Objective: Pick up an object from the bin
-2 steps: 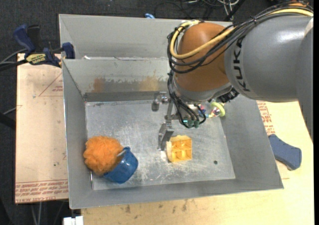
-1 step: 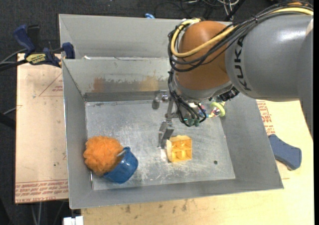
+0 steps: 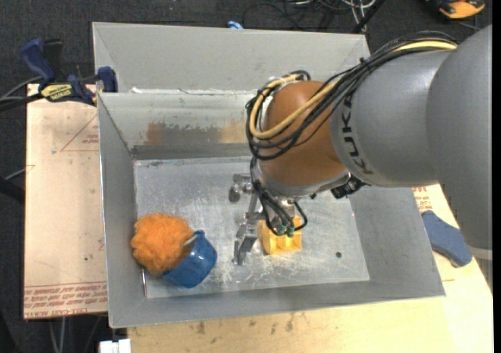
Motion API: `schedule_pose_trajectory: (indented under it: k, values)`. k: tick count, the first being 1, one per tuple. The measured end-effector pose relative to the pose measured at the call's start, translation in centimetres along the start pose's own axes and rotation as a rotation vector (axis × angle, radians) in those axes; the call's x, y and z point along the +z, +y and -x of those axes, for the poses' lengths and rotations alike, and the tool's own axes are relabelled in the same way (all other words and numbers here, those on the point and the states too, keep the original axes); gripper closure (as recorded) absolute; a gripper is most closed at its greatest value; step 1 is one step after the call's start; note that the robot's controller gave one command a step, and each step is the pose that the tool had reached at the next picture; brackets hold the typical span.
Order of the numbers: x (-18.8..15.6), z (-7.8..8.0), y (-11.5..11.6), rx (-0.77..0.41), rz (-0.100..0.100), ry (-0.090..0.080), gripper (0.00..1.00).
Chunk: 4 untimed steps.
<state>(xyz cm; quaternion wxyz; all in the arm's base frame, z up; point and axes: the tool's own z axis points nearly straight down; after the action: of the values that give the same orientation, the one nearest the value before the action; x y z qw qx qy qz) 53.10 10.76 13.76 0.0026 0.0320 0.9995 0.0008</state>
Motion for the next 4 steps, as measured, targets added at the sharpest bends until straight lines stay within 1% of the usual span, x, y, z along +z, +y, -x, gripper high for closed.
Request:
schedule_pose_trajectory:
  k: [1,2,3,4]
  values:
    - [5.7,-0.6,1.1,0.010,0.001,0.002,0.00]
    - [7.0,-2.2,4.5,-0.072,-0.004,0.003,0.00]
    - [4.7,-2.2,10.4,-0.212,-0.005,0.010,0.00]
    - [6.6,-4.8,9.9,0.033,-0.003,0.008,1.00]
